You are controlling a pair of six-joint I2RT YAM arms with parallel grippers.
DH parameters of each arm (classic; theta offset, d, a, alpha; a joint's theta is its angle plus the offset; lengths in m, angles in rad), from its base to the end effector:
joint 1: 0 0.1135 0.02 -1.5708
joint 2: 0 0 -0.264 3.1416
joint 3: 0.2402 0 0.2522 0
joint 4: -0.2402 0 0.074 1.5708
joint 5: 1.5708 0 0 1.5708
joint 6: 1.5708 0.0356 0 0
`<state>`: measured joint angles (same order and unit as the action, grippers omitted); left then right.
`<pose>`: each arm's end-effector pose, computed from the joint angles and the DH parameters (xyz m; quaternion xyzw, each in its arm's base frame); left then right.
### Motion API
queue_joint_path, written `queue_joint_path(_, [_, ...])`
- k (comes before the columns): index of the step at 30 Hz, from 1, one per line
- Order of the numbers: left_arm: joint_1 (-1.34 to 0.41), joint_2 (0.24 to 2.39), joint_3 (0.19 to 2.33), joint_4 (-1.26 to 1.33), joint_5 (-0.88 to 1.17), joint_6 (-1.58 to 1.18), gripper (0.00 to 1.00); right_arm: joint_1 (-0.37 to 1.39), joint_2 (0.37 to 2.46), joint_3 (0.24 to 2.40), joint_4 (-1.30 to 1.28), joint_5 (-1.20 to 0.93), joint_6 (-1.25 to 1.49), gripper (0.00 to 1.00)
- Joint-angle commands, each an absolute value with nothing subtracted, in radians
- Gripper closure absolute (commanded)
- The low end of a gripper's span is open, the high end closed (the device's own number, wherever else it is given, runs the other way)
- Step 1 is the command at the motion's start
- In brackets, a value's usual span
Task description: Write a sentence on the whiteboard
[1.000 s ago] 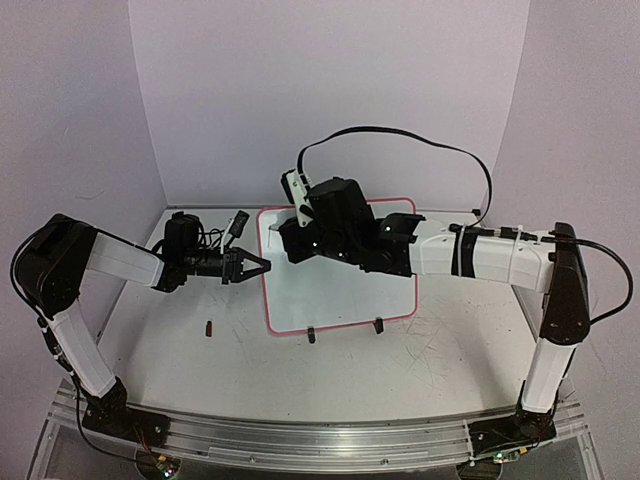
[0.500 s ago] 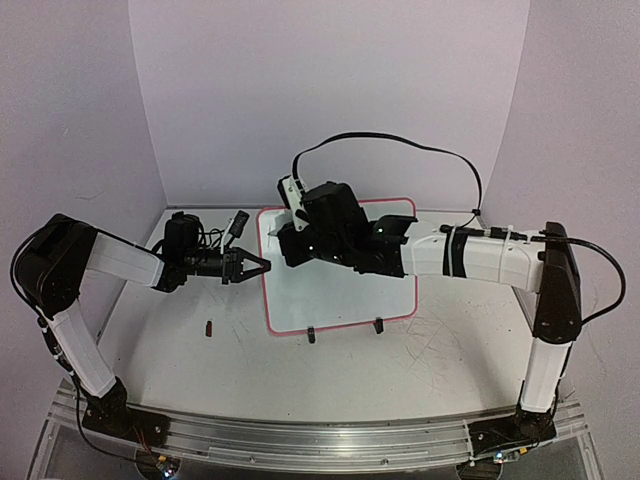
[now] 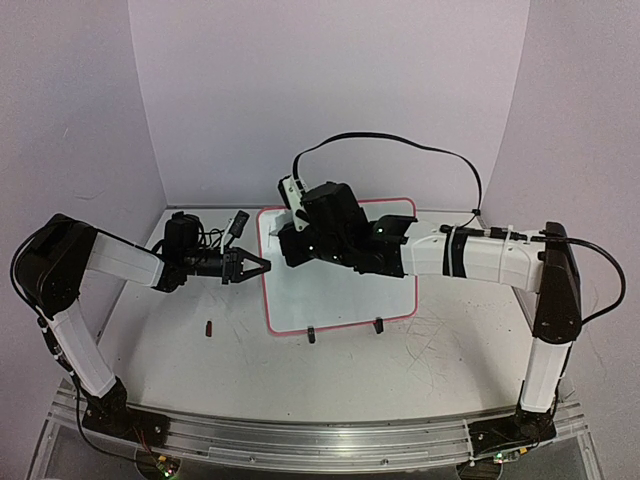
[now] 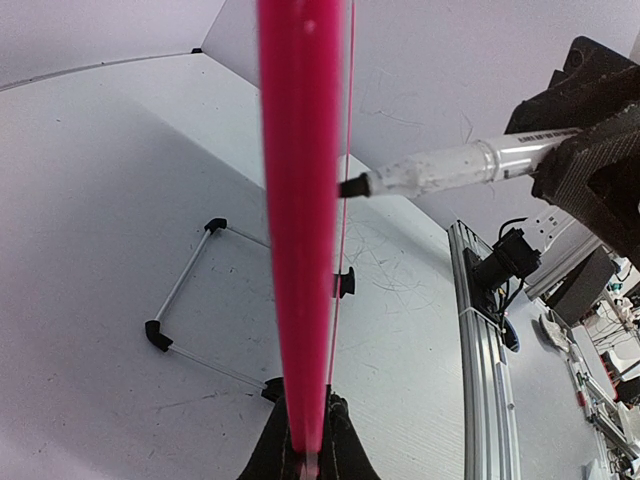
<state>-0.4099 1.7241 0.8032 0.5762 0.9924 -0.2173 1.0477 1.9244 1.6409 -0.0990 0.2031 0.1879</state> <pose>0.3039 -0.1645 0.1841 0.3418 0.6896 -0.5265 0.3612 0.2382 0.3987 0.3096 -0.2920 0.7730 0.2541 0.5026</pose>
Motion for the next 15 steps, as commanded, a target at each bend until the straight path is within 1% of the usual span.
queue_joint_path(1, [-0.426, 1.724, 0.806, 0.572, 0.971, -0.195, 1.00, 1.043, 1.927, 1.679, -0.106, 0.247, 0.201, 1.00])
queue_joint_path(15, [-0.426, 1.724, 0.806, 0.571, 0.969, -0.195, 1.00, 1.043, 1.894, 1.649, -0.117, 0.322, 0.213, 1.00])
